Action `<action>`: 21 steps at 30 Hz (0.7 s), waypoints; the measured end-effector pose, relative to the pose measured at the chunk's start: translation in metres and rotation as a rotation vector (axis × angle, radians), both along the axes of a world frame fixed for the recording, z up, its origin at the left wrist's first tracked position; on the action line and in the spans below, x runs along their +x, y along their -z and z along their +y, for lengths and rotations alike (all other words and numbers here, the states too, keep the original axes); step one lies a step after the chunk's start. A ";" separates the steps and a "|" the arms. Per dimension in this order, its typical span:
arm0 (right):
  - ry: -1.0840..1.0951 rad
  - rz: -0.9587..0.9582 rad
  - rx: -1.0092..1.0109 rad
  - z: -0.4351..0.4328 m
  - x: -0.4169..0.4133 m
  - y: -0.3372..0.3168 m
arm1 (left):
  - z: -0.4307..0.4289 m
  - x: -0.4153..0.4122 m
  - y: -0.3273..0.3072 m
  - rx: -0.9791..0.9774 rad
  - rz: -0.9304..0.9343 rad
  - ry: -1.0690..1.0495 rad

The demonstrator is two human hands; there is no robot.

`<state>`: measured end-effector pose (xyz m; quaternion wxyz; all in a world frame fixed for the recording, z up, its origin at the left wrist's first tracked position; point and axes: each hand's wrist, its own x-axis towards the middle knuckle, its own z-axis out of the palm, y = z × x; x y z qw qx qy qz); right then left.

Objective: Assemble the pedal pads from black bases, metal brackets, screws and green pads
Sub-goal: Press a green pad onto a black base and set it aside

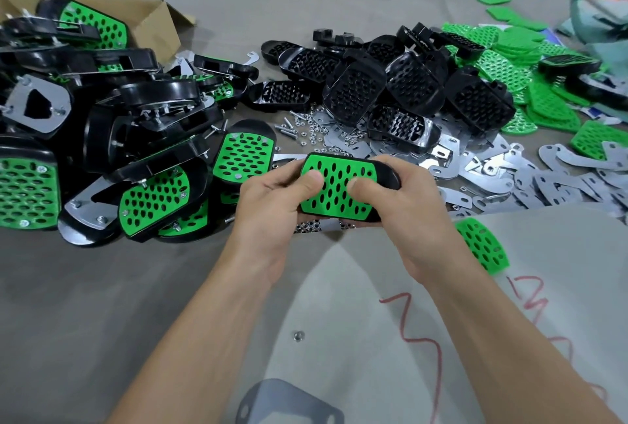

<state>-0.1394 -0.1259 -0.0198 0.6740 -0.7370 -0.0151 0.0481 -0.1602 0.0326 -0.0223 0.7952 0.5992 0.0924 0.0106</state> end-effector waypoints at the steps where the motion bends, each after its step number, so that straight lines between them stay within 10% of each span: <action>1: 0.018 -0.039 -0.082 -0.001 0.001 0.000 | 0.000 0.000 0.000 0.017 -0.018 0.022; 11: 0.050 -0.011 0.236 0.004 -0.004 -0.009 | 0.007 0.001 -0.003 -0.176 0.004 0.195; 21: -0.067 -0.157 -0.192 -0.004 0.004 -0.017 | 0.006 -0.002 -0.006 0.089 -0.126 0.139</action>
